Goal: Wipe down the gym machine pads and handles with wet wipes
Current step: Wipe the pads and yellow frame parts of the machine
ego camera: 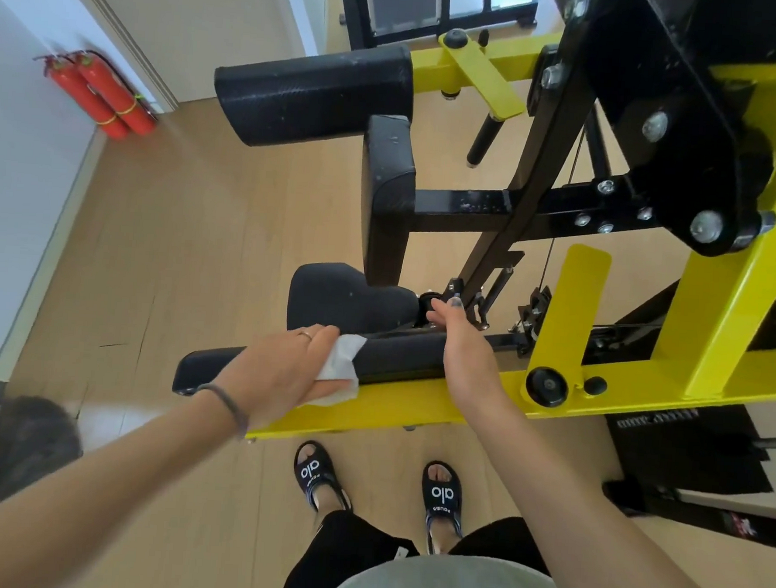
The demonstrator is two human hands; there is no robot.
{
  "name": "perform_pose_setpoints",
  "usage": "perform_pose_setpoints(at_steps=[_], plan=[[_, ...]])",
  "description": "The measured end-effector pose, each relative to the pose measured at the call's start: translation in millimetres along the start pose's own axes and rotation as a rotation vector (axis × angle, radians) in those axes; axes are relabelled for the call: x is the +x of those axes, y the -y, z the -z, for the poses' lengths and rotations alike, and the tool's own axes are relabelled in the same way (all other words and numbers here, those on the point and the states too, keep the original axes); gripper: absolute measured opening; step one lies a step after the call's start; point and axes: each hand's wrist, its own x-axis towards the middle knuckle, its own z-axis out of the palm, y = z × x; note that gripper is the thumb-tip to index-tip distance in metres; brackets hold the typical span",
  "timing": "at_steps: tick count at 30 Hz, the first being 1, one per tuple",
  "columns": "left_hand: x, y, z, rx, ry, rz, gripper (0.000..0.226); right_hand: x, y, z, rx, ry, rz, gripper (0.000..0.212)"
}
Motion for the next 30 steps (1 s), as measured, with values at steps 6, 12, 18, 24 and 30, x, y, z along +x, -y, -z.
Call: perform_pose_setpoints(at_steps=[6, 12, 18, 24, 30], plan=[[44, -58, -4, 0.014, -0.181, -0.066, 0.068, -4, 10, -5, -0.415, -0.130, 0.196, 0.055], [22, -26, -10, -0.079, -0.144, -0.052, 0.070, -4, 1, -16, -0.544, -0.263, 0.222, 0.050], [-43, 73, -32, 0.006, -0.119, 0.112, 0.099, -11, -1, -41, -0.831, -0.525, 0.404, 0.054], [-5, 9, -16, -0.005, -0.198, -0.030, 0.064, -10, 4, -61, -0.963, -0.690, 0.323, 0.051], [-41, 73, -32, -0.112, -0.140, -0.039, 0.067, -12, 1, -62, -0.967, -0.728, 0.355, 0.049]])
